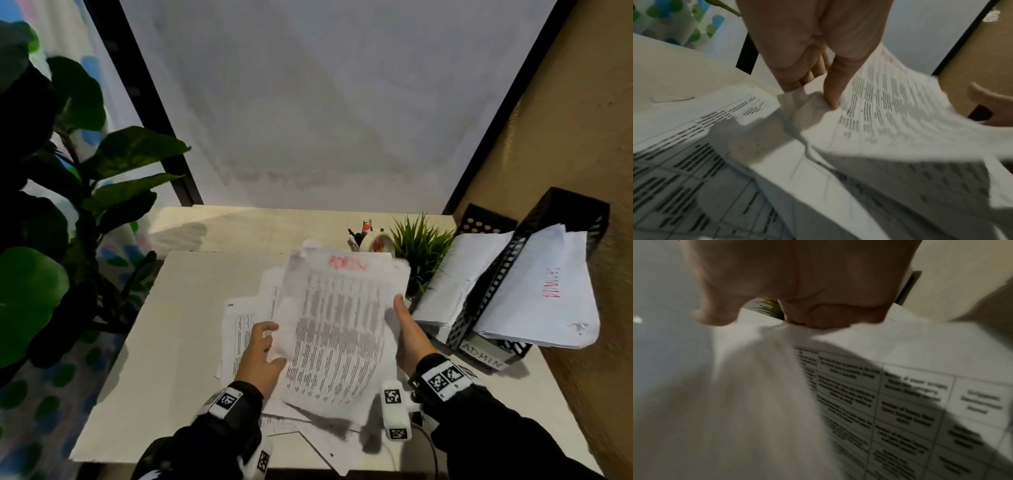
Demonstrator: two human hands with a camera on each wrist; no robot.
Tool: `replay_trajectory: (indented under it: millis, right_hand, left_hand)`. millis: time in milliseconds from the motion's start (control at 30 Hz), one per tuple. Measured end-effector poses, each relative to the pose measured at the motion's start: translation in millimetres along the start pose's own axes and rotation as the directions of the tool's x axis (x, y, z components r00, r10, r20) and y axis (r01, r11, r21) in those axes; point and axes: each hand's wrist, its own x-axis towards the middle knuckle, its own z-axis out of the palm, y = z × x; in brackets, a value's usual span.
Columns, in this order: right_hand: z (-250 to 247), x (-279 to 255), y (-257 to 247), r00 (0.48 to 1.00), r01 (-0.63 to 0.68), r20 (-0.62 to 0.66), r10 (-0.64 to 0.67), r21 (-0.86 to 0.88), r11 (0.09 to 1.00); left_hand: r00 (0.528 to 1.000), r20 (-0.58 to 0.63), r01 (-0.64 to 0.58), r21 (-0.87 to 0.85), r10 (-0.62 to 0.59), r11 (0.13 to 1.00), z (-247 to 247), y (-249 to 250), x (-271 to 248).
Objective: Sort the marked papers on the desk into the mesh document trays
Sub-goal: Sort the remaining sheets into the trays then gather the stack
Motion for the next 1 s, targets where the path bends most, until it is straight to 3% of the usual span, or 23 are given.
replay_trajectory:
  millis: [133, 233, 333, 400, 467, 533, 600, 667, 767, 833, 900, 933, 1000]
  right_hand:
    - [14.2, -16.4, -8.1, 0.978, 0.209, 0.057, -0.203, -0.151, 0.966]
    - [26.4, -27.5, -20.8, 0.907, 0.414, 0.089, -0.412, -0.378, 0.828]
    - [34.6, -32.9, -24.5, 0.802, 0.585, 0.153, -0.577, -0.396, 0.708]
    - [37.5, -38.9, -20.4, 0.764, 0.628, 0.177, -0.620, -0.422, 0.654]
    - [33.1, -42.3, -9.4, 0.790, 0.598, 0.127, -0.600, -0.373, 0.709]
    - [27.2, -43.3, 8.1, 0.873, 0.465, 0.033, -0.487, -0.363, 0.808]
    - [19.4, -40.7, 25.5, 0.907, 0.375, -0.005, -0.422, -0.451, 0.810]
    - [13.6, -41.4, 24.3, 0.901, 0.355, -0.024, -0.433, -0.532, 0.769]
    - [3.1, -49.7, -5.8, 0.898, 0.378, -0.022, -0.439, -0.470, 0.797]
    - [-7.7, -59.4, -38.6, 0.837, 0.476, -0.010, -0.548, -0.483, 0.735]
    - [-29.2, -65.3, -69.7, 0.726, 0.578, -0.026, -0.687, -0.518, 0.630]
    - [-42.5, -68.0, -83.0, 0.667, 0.600, -0.080, -0.741, -0.532, 0.598]
    - [-71.3, -73.4, -105.1, 0.499, 0.584, -0.274, -0.822, -0.594, 0.553]
  left_hand:
    - [1.000, -0.007, -0.031, -0.200, 0.030, 0.979, 7.2, 23.4, -0.4]
    - [0.997, -0.047, -0.080, -0.394, 0.067, 0.916, 14.5, 55.1, -1.3]
    - [0.963, -0.241, -0.191, -0.286, 0.122, 0.939, 10.8, 77.7, 6.2]
    - [0.941, -0.307, -0.214, -0.218, 0.141, 0.952, 7.9, 80.9, 10.0]
    - [0.947, -0.303, -0.162, -0.171, 0.104, 0.972, 11.7, 72.3, 9.1]
    - [0.980, -0.199, -0.059, -0.136, 0.031, 0.989, 22.0, 59.2, 2.0]
    - [0.995, -0.094, 0.027, -0.166, -0.043, 0.986, 31.7, 52.6, -6.7]
    - [0.999, -0.044, -0.006, -0.105, 0.002, 0.994, 33.3, 54.4, -7.1]
    - [0.980, 0.032, -0.200, 0.134, 0.198, 0.971, 29.1, 83.8, -3.1]
    - [0.943, 0.098, -0.331, 0.213, 0.317, 0.919, 31.8, 115.9, -5.6]
    - [0.890, 0.140, -0.456, 0.245, 0.434, 0.856, 39.7, 149.9, -12.2]
    - [0.859, 0.144, -0.511, 0.235, 0.491, 0.827, 45.7, 163.7, -15.7]
    - [0.794, 0.145, -0.608, 0.185, 0.591, 0.772, 60.5, 186.6, -24.0]
